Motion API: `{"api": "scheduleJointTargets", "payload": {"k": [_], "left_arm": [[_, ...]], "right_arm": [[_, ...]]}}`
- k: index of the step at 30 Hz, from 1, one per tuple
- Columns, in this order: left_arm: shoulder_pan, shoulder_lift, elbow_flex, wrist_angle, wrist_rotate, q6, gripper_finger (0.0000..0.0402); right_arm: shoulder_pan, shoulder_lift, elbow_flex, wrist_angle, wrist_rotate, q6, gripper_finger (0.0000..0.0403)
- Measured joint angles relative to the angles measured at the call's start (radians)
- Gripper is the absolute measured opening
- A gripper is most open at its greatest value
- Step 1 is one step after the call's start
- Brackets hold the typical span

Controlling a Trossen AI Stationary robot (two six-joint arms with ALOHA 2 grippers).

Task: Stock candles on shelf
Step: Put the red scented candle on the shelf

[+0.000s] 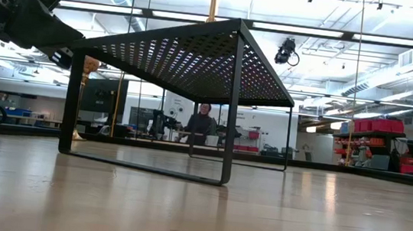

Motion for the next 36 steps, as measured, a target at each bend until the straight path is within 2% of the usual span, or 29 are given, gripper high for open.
{"api": "scheduleJointTargets", "payload": {"k": [36], "left_arm": [[0.000,0.000,0.000,0.000,0.000,0.000,0.0014]], "right_arm": [[-0.001,-0.002,0.000,0.000,-0.035,0.000,0.0286]]}}
